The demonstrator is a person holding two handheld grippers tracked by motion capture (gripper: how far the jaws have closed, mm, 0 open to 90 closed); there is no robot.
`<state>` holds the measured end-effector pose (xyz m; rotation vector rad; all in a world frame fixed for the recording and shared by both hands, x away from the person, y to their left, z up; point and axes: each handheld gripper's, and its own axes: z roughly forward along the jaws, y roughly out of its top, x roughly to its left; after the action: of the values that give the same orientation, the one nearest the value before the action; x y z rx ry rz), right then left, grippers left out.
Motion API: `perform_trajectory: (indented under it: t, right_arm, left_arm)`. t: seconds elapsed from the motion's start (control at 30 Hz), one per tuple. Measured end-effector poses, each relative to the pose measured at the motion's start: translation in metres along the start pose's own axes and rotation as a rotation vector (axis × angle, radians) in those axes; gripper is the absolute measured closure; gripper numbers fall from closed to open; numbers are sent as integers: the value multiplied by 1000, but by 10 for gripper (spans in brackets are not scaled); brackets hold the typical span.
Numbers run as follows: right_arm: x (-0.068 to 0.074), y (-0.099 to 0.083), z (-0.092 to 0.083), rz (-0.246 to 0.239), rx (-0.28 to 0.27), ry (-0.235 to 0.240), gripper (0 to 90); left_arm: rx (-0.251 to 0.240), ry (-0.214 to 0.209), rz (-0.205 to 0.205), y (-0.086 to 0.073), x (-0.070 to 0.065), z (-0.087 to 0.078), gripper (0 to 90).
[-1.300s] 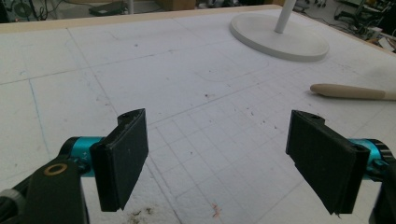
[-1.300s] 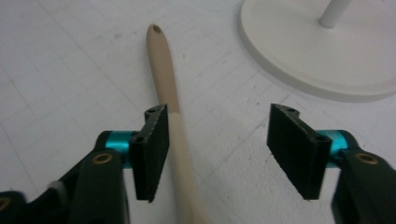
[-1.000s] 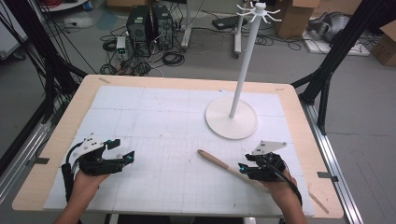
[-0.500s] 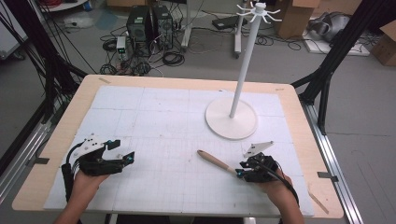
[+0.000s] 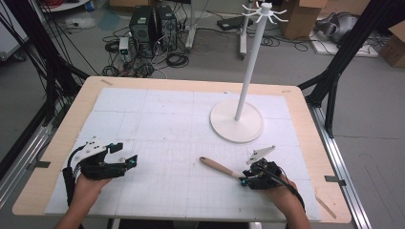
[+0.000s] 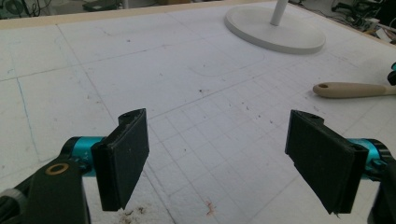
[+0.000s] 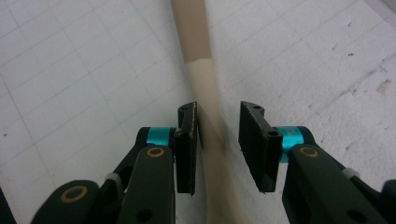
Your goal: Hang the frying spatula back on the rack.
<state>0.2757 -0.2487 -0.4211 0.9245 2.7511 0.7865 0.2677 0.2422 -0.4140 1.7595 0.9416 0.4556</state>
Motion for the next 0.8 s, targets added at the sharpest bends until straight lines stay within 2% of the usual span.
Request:
perform_trajectory:
  t: [0.13,0.43,0.67,0.8]
  right_arm:
    - [1,0,1,-16,8,-2,675]
    - [5,2,2,-68,23,-1,750]
    - [5,0,2,-59,11,-2,778]
    - [4,-2,2,-32,-8,7,781]
  left_arm:
    - [0,-1,-1,0,0,0,220]
    - [-1,0,-2,0,0,0,220]
    - [-2,0,-3,0,-1,0,222]
    - [-1,0,-1,0,-1,0,223]
